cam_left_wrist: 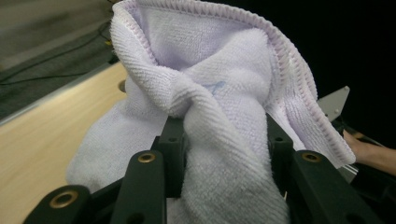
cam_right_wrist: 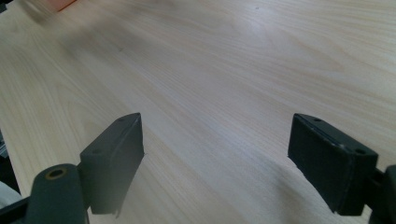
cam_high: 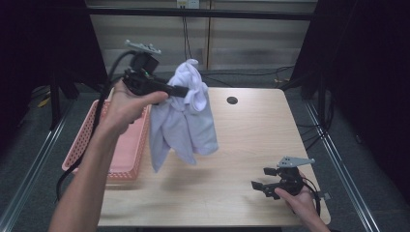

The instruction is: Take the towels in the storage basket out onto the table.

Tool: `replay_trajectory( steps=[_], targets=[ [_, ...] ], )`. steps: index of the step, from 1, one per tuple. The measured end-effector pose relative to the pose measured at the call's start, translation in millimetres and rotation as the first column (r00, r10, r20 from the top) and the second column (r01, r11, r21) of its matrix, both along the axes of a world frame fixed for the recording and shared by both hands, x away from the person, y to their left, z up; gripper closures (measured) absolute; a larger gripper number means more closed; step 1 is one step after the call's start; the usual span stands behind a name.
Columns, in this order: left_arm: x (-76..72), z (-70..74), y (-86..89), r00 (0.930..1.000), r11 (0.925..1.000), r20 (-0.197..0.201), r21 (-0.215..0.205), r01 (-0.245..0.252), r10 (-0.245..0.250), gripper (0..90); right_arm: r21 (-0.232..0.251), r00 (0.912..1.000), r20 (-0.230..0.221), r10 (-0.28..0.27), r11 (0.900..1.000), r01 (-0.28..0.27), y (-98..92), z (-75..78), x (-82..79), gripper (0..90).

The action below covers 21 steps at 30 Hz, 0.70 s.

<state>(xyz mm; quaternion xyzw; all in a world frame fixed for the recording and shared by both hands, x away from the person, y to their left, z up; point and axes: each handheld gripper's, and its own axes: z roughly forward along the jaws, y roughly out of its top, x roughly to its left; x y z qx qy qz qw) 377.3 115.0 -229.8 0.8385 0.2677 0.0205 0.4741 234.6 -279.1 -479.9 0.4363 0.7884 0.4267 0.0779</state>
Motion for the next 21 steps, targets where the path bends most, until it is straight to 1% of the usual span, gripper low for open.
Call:
replay_trajectory(
  steps=[2, 3, 4, 5, 6, 8, 9, 10, 12, 13, 14, 16, 17, 18, 19, 20, 21],
  targets=[
    [-0.3, -15.0, -10.1, 0.9994, 0.9996, -0.023, -0.015, 0.026, -0.026, 61.2, 0.003, 1.0, 0.001, -0.003, 1.0, 0.003, -0.7, 0.3, -0.1, 17.8],
    [-0.4, -24.0, -16.2, 0.9985, 0.9992, -0.039, -0.013, 0.037, -0.038, 61.2, 0.005, 1.0, 0.003, -0.006, 1.0, 0.006, -1.1, 0.6, -0.4, 17.8],
    [-0.3, -34.0, -22.3, 0.998, 0.999, -0.046, -0.008, 0.044, -0.044, 61.0, 0.004, 1.0, 0.007, -0.005, 1.0, 0.005, -1.7, 0.7, -0.4, 17.8],
    [-0.9, -44.0, -28.0, 0.9976, 0.9986, -0.05, 0.018, 0.049, -0.048, 60.6, 0.005, 1.0, 0.003, -0.008, 1.0, 0.008, -2.0, 0.8, -0.8, 17.9],
    [-1.7, -56.0, -33.4, 0.9972, 0.9985, -0.058, 0.024, 0.049, -0.048, 60.5, 0.005, 1.0, 0.006, -0.006, 1.0, 0.006, -2.6, 0.6, -0.5, 18.0],
    [-0.6, -81.9, -41.5, 0.9917, 0.9977, -0.111, 0.014, 0.066, -0.064, 60.4, 0.01, 0.9999, 0.007, -0.01, 1.0, 0.009, -3.1, 1.2, -1.1, 18.2],
    [-0.1, -93.7, -44.9, 0.9902, 0.9967, -0.12, 0.032, 0.075, -0.07, 60.4, 0.007, 0.9999, 0.011, -0.01, 1.0, 0.009, -3.6, 1.2, -1.2, 18.2],
    [-0.4, -107.0, -48.6, 0.989, 0.9969, -0.135, 0.04, 0.067, -0.061, 60.4, 0.008, 0.9999, 0.009, -0.008, 1.0, 0.008, -3.8, 1.1, -1.1, 18.2],
    [-1.3, -123.0, -52.1, 0.9848, 0.9964, -0.158, 0.032, 0.079, -0.073, 60.1, 0.008, 0.9999, 0.009, -0.009, 1.0, 0.009, -4.1, 0.9, -0.6, 18.2],
    [-2.0, -131.3, -54.6, 0.9839, 0.9956, -0.16, 0.034, 0.087, -0.081, 60.0, 0.009, 0.9999, 0.01, -0.009, 1.0, 0.009, -4.2, 0.9, -0.6, 18.3],
    [-3.6, -138.9, -58.1, 0.9838, 0.9955, -0.164, 0.047, 0.082, -0.073, 59.7, 0.009, 0.9999, 0.01, -0.009, 1.0, 0.009, -4.0, 0.8, -0.6, 18.3],
    [-4.7, -155.5, -65.8, 0.9814, 0.9929, -0.172, 0.068, 0.098, -0.085, 59.0, 0.008, 0.9999, 0.01, -0.012, 1.0, 0.012, -3.4, 0.7, -0.6, 18.3],
    [-5.2, -160.4, -67.8, 0.9811, 0.9923, -0.172, 0.07, 0.102, -0.089, 58.5, 0.007, 0.9999, 0.009, -0.01, 1.0, 0.01, -3.0, 0.6, -0.5, 18.3],
    [-5.8, -167.7, -69.7, 0.9802, 0.9939, -0.178, 0.051, 0.097, -0.087, 58.1, 0.007, 0.9999, 0.009, -0.01, 1.0, 0.01, -2.7, 0.7, -0.6, 18.3],
    [-5.6, -174.8, -70.6, 0.979, 0.9952, -0.188, 0.043, 0.088, -0.078, 57.4, 0.007, 0.9999, 0.007, -0.009, 1.0, 0.009, -2.5, 0.7, -0.8, 18.3],
    [-5.4, -181.5, -71.9, 0.9797, 0.9952, -0.189, 0.057, 0.079, -0.067, 56.4, 0.007, 1.0, 0.005, -0.008, 1.0, 0.008, -2.3, 0.8, -1.1, 18.4],
    [-6.0, -187.4, -73.7, 0.9819, 0.9939, -0.18, 0.082, 0.073, -0.058, 55.3, 0.005, 0.9999, 0.008, -0.008, 1.0, 0.008, -1.9, 0.6, -1.3, 18.5]
  ],
)
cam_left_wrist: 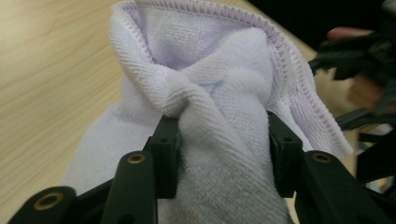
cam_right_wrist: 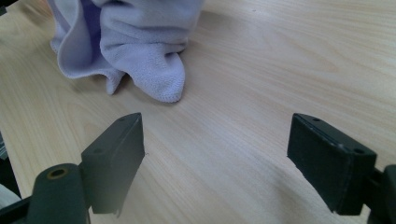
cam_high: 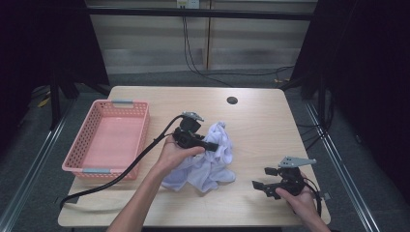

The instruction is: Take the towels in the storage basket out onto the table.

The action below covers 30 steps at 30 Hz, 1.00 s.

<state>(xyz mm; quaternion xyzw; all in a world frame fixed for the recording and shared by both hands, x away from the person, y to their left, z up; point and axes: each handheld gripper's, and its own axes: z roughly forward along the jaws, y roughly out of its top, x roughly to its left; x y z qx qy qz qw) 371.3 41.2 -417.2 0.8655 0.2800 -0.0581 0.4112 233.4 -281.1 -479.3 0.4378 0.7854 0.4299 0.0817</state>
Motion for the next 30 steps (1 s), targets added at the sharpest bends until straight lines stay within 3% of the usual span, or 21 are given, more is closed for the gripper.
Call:
replay_trajectory(
  steps=[1, 2, 7, 9, 13, 15, 17, 19, 21, 25, 26, 28, 30],
  targets=[
    [-0.7, -6.2, -2.2, 0.9998, 0.9999, 0.017, 0.016, -0.003, 0.003, 54.3, -0.001, 1.0, -0.001, 0.002, 1.0, -0.002, 0.2, -0.1, -0.2, 18.5],
    [-1.1, -10.2, -3.2, 1.0, 0.9997, 0.005, 0.022, 0.003, -0.004, 52.4, -0.001, 1.0, -0.002, 0.004, 1.0, -0.004, 0.4, -0.3, -0.1, 18.5],
    [-4.5, -22.6, -9.4, 0.9998, 0.9999, 0.016, 0.007, -0.01, 0.01, 35.1, -0.002, 0.9999, -0.001, 0.011, 1.0, -0.011, 1.3, -0.8, 0.1, 18.5],
    [-3.9, -23.1, -9.1, 0.9992, 0.9996, 0.031, -0.012, -0.025, 0.025, 28.9, -0.002, 0.9999, -0.002, 0.016, 1.0, -0.016, 2.8, -0.9, -0.1, 18.5],
    [-5.2, -14.1, -5.2, 0.9972, 0.999, 0.061, 0.008, -0.044, 0.043, 15.2, -0.006, 0.9998, 0.005, 0.021, 1.0, -0.021, 4.5, 0.0, -1.7, 18.5],
    [-6.4, -8.0, 1.8, 0.9956, 0.9983, 0.073, -0.006, -0.057, 0.057, 16.8, -0.003, 0.9997, 0.007, 0.023, 1.0, -0.023, 4.2, 0.6, -2.2, 18.4],
    [-5.5, -3.7, 13.3, 0.9969, 0.997, 0.052, -0.054, -0.057, 0.06, 16.2, 0.008, 0.9997, 0.012, 0.021, 1.0, -0.022, 3.9, 1.9, -2.8, 18.2],
    [-6.5, 0.5, 24.9, 0.9939, 0.9938, 0.048, -0.055, -0.097, 0.1, 16.9, 0.015, 0.9997, 0.018, 0.013, 1.0, -0.014, 4.4, 4.2, -4.2, 18.1],
    [-11.0, 5.0, 37.3, 0.9925, 0.9931, 0.057, -0.052, -0.105, 0.108, 17.1, 0.025, 0.9994, 0.03, 0.015, 1.0, -0.016, 5.8, 8.5, -6.5, 18.2],
    [-26.2, 10.8, 60.4, 0.989, 0.9894, 0.063, -0.065, -0.13, 0.134, 23.8, 0.043, 0.9973, 0.069, 0.025, 0.999, -0.028, 11.5, 21.7, -8.9, 20.5],
    [-31.5, 11.2, 66.9, 0.986, 0.9872, 0.077, -0.07, -0.143, 0.148, 26.3, 0.049, 0.9965, 0.08, 0.025, 0.998, -0.029, 13.9, 25.6, -9.5, 22.7],
    [-42.0, 8.8, 79.4, 0.9873, 0.9871, 0.06, -0.072, -0.143, 0.147, 31.1, 0.056, 0.9942, 0.099, 0.041, 0.997, -0.047, 19.3, 33.9, -9.7, 32.2],
    [-53.7, 2.4, 91.3, 0.9852, 0.9848, 0.052, -0.068, -0.16, 0.163, 31.7, 0.064, 0.9904, 0.12, 0.068, 0.995, -0.076, 26.0, 42.6, -9.1, 34.9]
  ],
)
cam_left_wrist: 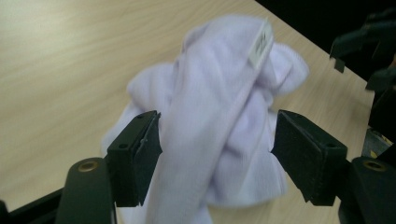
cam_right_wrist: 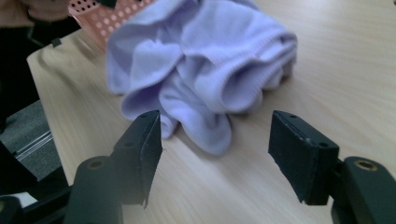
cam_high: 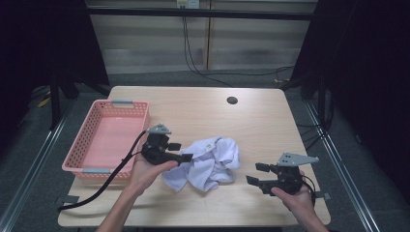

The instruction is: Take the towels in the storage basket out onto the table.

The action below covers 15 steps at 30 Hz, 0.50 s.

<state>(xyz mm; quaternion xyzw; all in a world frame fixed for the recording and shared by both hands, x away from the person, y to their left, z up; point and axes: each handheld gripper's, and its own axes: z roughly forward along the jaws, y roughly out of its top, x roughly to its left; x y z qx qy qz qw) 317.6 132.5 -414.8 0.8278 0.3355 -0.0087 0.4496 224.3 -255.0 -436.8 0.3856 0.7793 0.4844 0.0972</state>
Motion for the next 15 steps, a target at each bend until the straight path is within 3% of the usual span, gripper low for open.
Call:
replay_trajectory(
  steps=[3, 5, 6, 7, 8, 9, 10, 11, 13, 15],
  targets=[
    [-15.5, -13.7, 12.6, 0.9996, 0.9996, -0.01, 0.009, -0.026, 0.026, 35.1, 0.008, 0.9993, 0.009, 0.037, 0.999, -0.037, 16.2, 10.7, 8.1, 39.9],
    [-20.4, -24.0, 14.9, 0.9999, 0.9998, -0.016, 0.022, -0.001, 0.001, 35.0, 0.009, 0.997, 0.009, 0.076, 0.997, -0.076, 31.7, 15.5, 15.6, 44.8],
    [-21.4, -28.8, 15.2, 0.9997, 0.9986, 0.02, 0.051, -0.013, 0.012, 35.8, 0.013, 0.9948, 0.008, 0.101, 0.995, -0.101, 40.5, 16.9, 19.2, 46.8],
    [-19.9, -34.3, 15.7, 0.9985, 0.9979, 0.047, 0.058, -0.03, 0.027, 36.9, 0.026, 0.9926, 0.005, 0.121, 0.992, -0.121, 49.8, 17.5, 23.0, 50.3],
    [-15.1, -40.0, 15.9, 0.9986, 0.9982, 0.035, 0.044, -0.041, 0.039, 37.0, 0.035, 0.9893, -0.001, 0.146, 0.989, -0.146, 59.6, 17.1, 27.2, 51.7],
    [-7.4, -44.9, 14.7, 0.9997, 0.9983, 0.015, 0.055, -0.018, 0.017, 38.4, 0.024, 0.9868, -0.008, 0.162, 0.987, -0.162, 69.9, 15.8, 31.4, 51.7],
    [-3.7, -47.1, 13.5, 0.9996, 0.9976, 0.027, 0.069, -0.012, 0.01, 42.2, 0.014, 0.9832, -0.013, 0.182, 0.983, -0.182, 82.1, 12.3, 37.9, 51.5],
    [2.3, -50.0, 12.4, 0.9984, 0.9954, 0.044, 0.088, -0.038, 0.035, 45.1, 0.016, 0.9806, -0.023, 0.195, 0.981, -0.194, 88.5, 9.5, 42.6, 50.8],
    [10.5, -54.3, 11.8, 0.9999, 0.9996, 0.011, 0.025, -0.01, 0.009, 56.9, 0.01, 0.9793, -0.027, 0.201, 0.98, -0.2, 102.8, 1.1, 54.7, 45.4],
    [15.3, -61.1, 8.6, 1.0, 0.9998, 0.001, 0.019, -0.008, 0.008, 61.9, -0.023, 0.9794, -0.032, 0.199, 0.979, -0.2, 112.6, -8.7, 66.3, 38.6]
  ],
)
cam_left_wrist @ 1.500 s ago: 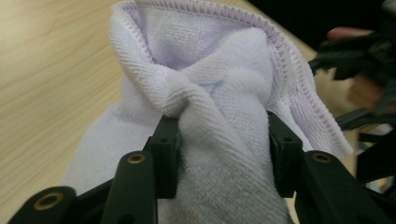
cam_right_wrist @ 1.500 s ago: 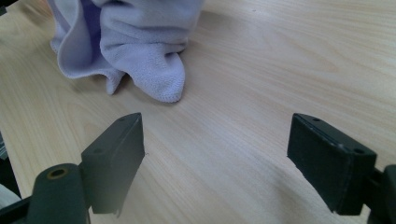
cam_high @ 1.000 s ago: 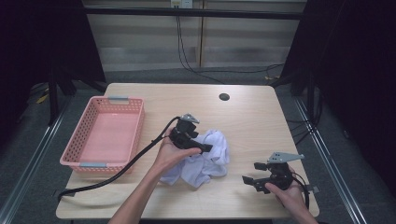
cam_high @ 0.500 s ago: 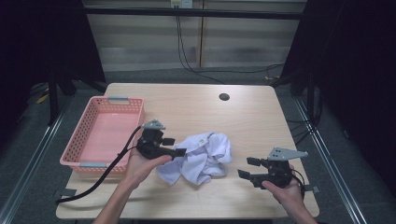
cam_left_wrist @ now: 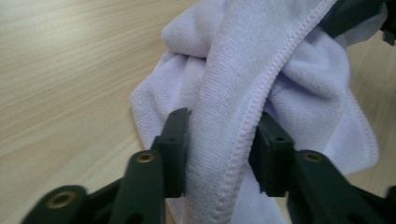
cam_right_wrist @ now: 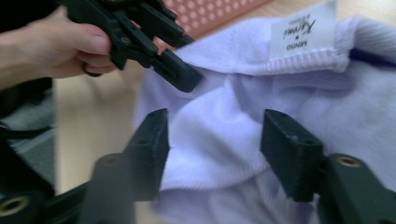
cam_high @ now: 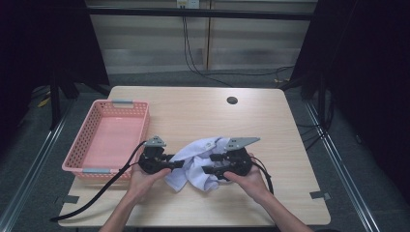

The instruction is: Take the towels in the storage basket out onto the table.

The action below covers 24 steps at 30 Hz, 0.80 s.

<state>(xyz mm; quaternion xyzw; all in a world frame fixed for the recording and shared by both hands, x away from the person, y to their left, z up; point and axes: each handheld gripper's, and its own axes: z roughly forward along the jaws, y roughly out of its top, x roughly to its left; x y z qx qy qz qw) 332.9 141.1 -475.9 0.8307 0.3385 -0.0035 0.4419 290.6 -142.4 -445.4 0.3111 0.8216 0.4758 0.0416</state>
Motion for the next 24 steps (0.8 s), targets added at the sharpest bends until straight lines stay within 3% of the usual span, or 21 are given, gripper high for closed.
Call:
replay_trajectory(
  steps=[1, 2, 5, 7, 11, 13, 14, 17, 18, 20, 21, 22, 24],
  targets=[
    [1.7, -3.9, -2.4, 0.9993, 0.9997, -0.034, -0.021, 0.016, -0.016, 66.1, 0.0, 1.0, -0.004, 0.001, 1.0, -0.001, 2.9, -5.1, 4.9, 35.7],
    [1.4, -7.5, -6.8, 0.9984, 0.9997, -0.051, -0.006, 0.022, -0.022, 68.1, -0.006, 0.9999, -0.01, -0.008, 1.0, 0.008, 4.9, -10.2, 9.3, 33.3],
    [-3.8, -11.3, -16.1, 0.9946, 0.9968, -0.066, -0.007, 0.08, -0.08, 79.4, -0.027, 0.9995, -0.013, -0.03, 0.999, 0.03, 9.9, -23.3, 17.3, 30.5],
    [-9.4, -9.8, -21.5, 0.9902, 0.9929, -0.081, -0.044, 0.111, -0.114, 84.3, -0.059, 0.9989, -0.004, -0.048, 0.997, 0.047, 13.1, -28.7, 17.7, 32.7],
    [-19.3, -1.3, -27.4, 0.9802, 0.9796, -0.091, -0.115, 0.165, -0.176, 85.6, -0.081, 0.9973, 0.016, -0.071, 0.994, 0.073, 12.6, -30.9, 15.1, 60.1],
    [-24.7, 5.0, -28.8, 0.9796, 0.9751, -0.079, -0.139, 0.173, -0.185, 85.7, -0.088, 0.9962, 0.024, -0.084, 0.992, 0.086, 9.0, -29.7, 15.4, 74.7],
    [-26.7, 9.9, -27.9, 0.98, 0.9721, -0.065, -0.155, 0.176, -0.188, 85.7, -0.067, 0.9965, 0.011, -0.083, 0.994, 0.084, 5.6, -28.2, 16.9, 77.8],
    [-31.3, 24.8, -21.7, 0.9829, 0.9597, -0.037, -0.226, 0.168, -0.181, 85.8, -0.001, 0.9929, 0.006, -0.119, 0.993, 0.119, -11.7, -13.5, 21.3, 81.1],
    [-32.9, 33.0, -17.5, 0.9842, 0.9498, -0.023, -0.267, 0.163, -0.175, 85.9, 0.021, 0.9904, 0.006, -0.138, 0.99, 0.138, -17.5, -8.3, 22.3, 81.3],
    [-36.2, 48.5, -9.9, 0.9884, 0.9419, 0.017, -0.301, 0.149, -0.151, 85.9, 0.049, 0.9837, 0.028, -0.178, 0.983, 0.176, -34.4, 6.7, 26.0, 81.6],
    [-37.2, 54.2, -6.5, 0.9893, 0.9386, 0.034, -0.313, 0.145, -0.142, 85.9, 0.065, 0.976, 0.04, -0.214, 0.975, 0.211, -45.9, 16.1, 29.1, 82.1],
    [-39.0, 61.7, -2.2, 0.9912, 0.9297, 0.046, -0.344, 0.132, -0.124, 85.9, 0.075, 0.972, 0.043, -0.231, 0.971, 0.228, -52.8, 22.0, 31.4, 82.4],
    [-43.1, 76.6, 7.8, 0.992, 0.9127, 0.073, -0.39, 0.124, -0.103, 86.0, 0.102, 0.9546, 0.066, -0.29, 0.954, 0.283, -73.5, 42.0, 37.8, 82.6]
  ],
)
